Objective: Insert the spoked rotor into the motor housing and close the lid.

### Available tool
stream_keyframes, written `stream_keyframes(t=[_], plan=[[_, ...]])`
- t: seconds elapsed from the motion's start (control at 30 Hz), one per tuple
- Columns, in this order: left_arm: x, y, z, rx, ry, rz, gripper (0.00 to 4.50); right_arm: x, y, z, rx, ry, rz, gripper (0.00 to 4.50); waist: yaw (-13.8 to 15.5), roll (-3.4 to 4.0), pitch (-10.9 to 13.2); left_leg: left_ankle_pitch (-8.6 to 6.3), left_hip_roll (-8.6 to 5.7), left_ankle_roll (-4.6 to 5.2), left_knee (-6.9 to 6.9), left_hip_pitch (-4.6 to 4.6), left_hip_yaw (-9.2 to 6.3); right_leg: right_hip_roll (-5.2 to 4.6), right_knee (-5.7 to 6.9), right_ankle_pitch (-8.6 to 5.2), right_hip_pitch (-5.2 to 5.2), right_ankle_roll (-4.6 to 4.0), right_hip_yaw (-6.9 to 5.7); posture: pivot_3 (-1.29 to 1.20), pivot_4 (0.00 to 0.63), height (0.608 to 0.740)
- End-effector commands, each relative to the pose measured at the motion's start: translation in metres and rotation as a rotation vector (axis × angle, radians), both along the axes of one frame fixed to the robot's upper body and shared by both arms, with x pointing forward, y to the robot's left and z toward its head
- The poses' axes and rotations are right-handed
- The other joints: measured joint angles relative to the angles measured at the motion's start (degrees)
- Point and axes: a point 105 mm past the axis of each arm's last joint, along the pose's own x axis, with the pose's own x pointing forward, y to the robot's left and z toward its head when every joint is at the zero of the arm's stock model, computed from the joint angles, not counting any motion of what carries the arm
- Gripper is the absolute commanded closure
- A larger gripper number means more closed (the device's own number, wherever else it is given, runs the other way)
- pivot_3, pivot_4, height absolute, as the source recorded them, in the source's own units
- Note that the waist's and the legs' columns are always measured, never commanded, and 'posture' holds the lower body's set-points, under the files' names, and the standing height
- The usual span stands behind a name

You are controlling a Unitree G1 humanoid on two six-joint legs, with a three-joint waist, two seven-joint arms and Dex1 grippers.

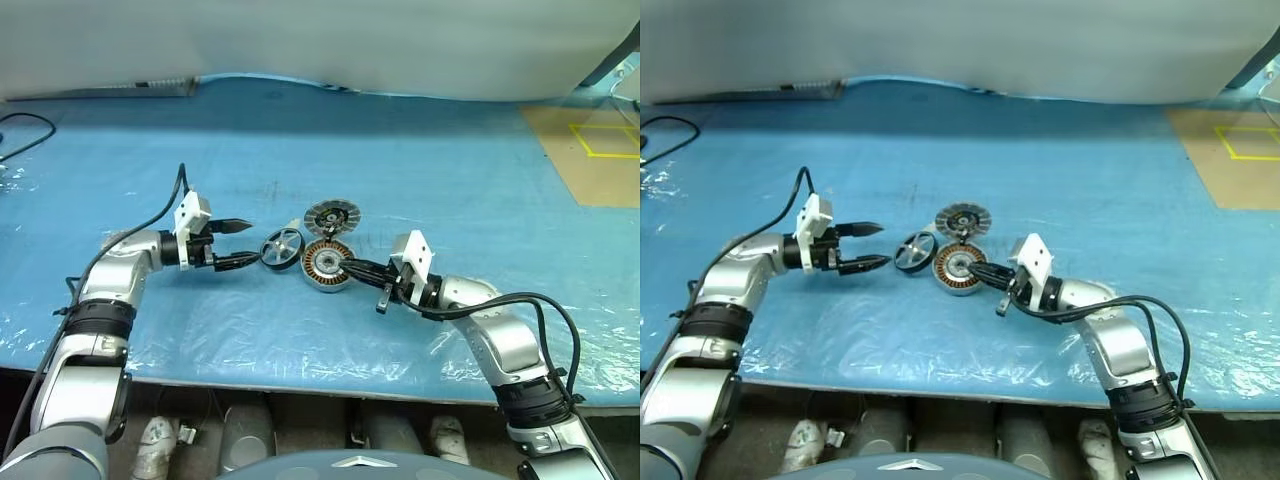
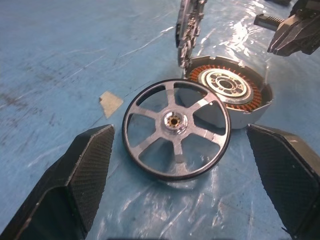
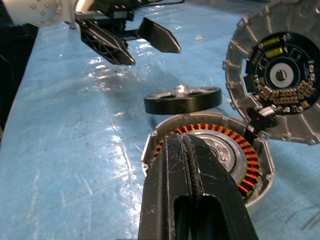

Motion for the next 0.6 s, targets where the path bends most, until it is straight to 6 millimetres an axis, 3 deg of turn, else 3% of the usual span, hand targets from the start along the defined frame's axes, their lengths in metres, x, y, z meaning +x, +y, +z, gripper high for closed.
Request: stream_keyframes(t=[0.03, 0.23, 0.37, 0.6], plan=[[0.003, -0.006, 0.005, 0.012, -0.029, -0.059, 0.02, -0.005, -0.001, 0.011, 0.015, -0.042, 0.019, 4.50, 0.0, 0.00, 0.0, 0.00, 0.00, 0.00, 0.00, 0.00, 0.00, 0.00, 0.00, 0.00, 0.00, 0.00, 0.00, 0.00, 0.150, 0.740], [0.013, -0.018, 0.002, 0.026, -0.016, -0.084, 0.02, -0.006, -0.002, 0.004, -0.023, -0.041, 0.000, 4.50, 0.1, 0.00, 0.0, 0.03, -0.01, 0.04, 0.03, 0.00, -0.01, 0.00, 0.04, 0.00, 0.00, 0.00, 0.00, 0.00, 0.150, 0.740], [0.017, -0.023, 0.001, 0.022, -0.015, -0.079, 1.32, -0.006, -0.004, 0.001, -0.041, -0.041, -0.011, 4.50, 0.1, 0.00, 0.0, 0.07, -0.02, 0.11, 0.03, 0.00, -0.01, 0.00, 0.04, 0.01, 0.00, 0.00, 0.00, 0.00, 0.150, 0.740], [0.017, -0.028, 0.000, 0.026, -0.007, -0.092, 1.32, -0.005, -0.005, -0.001, -0.056, -0.042, -0.024, 4.50, 0.1, 0.00, 0.0, 0.06, -0.01, 0.10, 0.03, 0.00, -0.02, -0.01, 0.05, 0.01, 0.01, 0.00, 0.00, 0.00, 0.150, 0.740]])
